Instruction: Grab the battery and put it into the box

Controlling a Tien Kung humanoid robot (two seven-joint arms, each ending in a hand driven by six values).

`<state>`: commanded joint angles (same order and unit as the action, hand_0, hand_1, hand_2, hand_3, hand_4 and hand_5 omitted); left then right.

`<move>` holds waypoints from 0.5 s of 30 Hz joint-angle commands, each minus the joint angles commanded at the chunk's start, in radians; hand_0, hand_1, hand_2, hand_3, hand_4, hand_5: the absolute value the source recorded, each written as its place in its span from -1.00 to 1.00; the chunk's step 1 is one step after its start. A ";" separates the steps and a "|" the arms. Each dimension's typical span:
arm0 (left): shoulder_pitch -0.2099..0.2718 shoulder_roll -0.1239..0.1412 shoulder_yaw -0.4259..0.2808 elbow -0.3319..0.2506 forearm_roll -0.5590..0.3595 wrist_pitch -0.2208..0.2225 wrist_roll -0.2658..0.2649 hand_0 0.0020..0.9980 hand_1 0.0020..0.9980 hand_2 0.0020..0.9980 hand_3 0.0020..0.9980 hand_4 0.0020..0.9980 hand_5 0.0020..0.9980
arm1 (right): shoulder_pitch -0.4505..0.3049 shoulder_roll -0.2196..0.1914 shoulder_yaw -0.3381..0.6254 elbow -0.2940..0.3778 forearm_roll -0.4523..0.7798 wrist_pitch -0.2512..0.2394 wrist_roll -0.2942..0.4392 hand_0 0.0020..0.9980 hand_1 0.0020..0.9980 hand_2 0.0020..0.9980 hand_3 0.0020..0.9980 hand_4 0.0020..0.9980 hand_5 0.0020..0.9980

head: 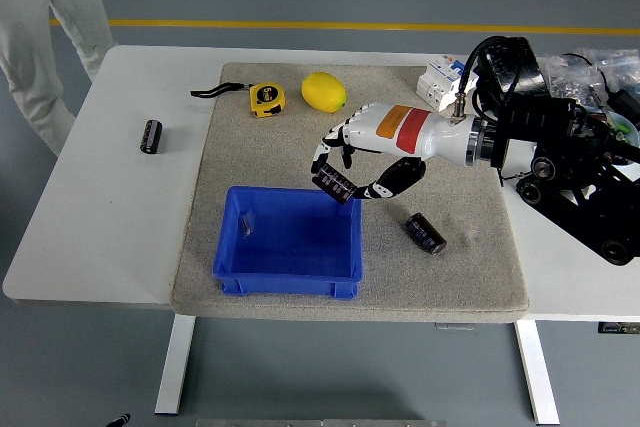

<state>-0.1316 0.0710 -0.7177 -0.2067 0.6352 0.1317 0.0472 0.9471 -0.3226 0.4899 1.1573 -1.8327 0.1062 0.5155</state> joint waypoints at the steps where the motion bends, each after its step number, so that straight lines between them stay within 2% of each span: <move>1: -0.001 0.000 -0.001 0.000 0.001 0.001 0.000 0.56 0.63 0.69 0.31 0.51 0.23 | 0.004 0.008 -0.009 0.001 0.000 0.000 -0.001 -0.06 -0.15 -0.10 -0.13 0.10 -1.00; 10: -0.003 0.003 -0.004 -0.001 0.006 0.003 0.001 0.55 0.62 0.68 0.31 0.50 0.22 | 0.033 0.060 -0.068 -0.002 -0.004 0.002 -0.016 -0.02 -0.13 -0.06 -0.09 0.14 -1.00; 11: -0.003 0.003 -0.005 -0.001 0.006 0.003 0.001 0.54 0.62 0.68 0.31 0.50 0.22 | 0.035 0.064 -0.075 -0.002 -0.005 0.004 -0.019 0.02 0.00 0.08 0.43 0.35 -1.00; 15: -0.003 0.003 -0.005 -0.002 0.008 0.003 0.003 0.54 0.62 0.68 0.31 0.50 0.22 | 0.038 0.078 -0.098 -0.004 -0.012 0.008 -0.025 0.02 0.00 0.08 0.43 0.35 -1.00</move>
<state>-0.1348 0.0738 -0.7228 -0.2089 0.6427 0.1351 0.0498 0.9854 -0.2450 0.3922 1.1532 -1.8443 0.1143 0.4901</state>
